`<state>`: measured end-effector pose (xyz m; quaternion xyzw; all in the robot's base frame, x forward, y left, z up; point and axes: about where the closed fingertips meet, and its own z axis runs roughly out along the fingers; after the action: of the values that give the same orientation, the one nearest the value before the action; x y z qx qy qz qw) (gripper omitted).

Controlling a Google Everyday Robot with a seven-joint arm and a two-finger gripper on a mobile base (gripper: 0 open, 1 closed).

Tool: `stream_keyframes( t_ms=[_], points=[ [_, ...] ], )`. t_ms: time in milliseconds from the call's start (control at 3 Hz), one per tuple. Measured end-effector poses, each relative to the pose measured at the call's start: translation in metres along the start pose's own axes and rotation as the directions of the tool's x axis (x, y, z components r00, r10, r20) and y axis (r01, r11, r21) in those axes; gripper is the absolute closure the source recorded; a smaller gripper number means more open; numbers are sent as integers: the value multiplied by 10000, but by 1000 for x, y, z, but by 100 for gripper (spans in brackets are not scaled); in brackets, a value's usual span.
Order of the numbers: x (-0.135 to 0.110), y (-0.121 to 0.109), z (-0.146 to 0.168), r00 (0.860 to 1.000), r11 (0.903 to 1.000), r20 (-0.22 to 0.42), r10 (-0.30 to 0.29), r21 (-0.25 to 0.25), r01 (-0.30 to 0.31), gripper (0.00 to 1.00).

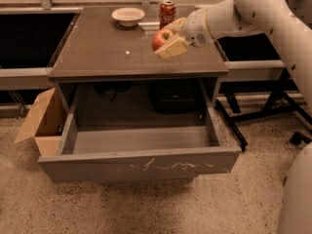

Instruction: Pick apple from top drawer and place on counter

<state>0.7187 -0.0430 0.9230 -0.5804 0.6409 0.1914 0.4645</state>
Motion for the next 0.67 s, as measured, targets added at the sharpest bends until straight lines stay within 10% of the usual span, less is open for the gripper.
stream_keyframes(
  t_ms=[667],
  points=[
    [1,-9,10,9993,9989,4,366,283,-366,100]
  ],
)
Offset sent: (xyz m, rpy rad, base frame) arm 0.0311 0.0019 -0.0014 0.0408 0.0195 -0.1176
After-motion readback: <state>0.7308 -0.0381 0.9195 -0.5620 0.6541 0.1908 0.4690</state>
